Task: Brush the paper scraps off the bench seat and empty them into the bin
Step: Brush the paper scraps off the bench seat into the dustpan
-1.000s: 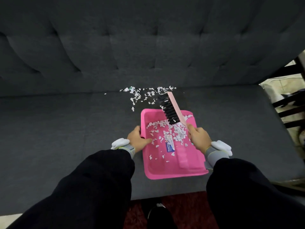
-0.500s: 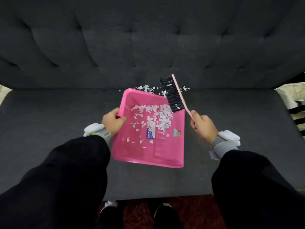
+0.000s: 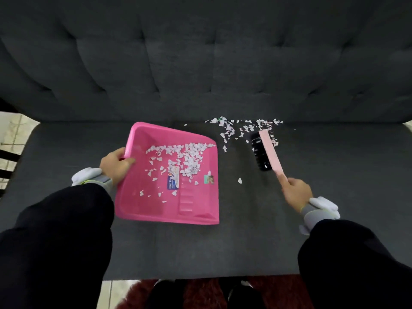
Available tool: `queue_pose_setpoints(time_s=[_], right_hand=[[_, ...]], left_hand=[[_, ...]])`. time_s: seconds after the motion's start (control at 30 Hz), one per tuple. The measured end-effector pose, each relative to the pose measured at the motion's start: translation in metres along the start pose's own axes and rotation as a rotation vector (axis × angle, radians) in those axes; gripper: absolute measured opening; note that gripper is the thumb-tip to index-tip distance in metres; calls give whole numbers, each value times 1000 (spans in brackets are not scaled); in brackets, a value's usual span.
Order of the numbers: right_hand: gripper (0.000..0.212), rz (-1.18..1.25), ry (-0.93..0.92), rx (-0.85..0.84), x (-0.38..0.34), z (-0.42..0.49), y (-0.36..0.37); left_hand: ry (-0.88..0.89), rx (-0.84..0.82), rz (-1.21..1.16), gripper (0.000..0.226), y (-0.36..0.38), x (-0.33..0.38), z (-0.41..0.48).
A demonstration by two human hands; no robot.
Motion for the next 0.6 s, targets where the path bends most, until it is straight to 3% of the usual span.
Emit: queue_pose_setpoints(time_s=[0.27,0.47,0.6], right_hand=[[58,-80,226,28,17,-28,47],[52,-16,59,-115,-50,-84,132],[56,58,41,-90,-69,-84,134]], left_hand=[[-51,16,0,33,4,-26,15],[-30,-12,-17,30,9,-23,21],[-26,-19,-12,28,9,-21,23]])
Point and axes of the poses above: each hand's wrist, its own z-axis towards the middle knuckle, its own y-axis out of the palm, x = y × z, the point moved 9 cm from there along z, towards the middle knuckle, and after that the axes turned 2 degrees about z, right-handed, at the moved point
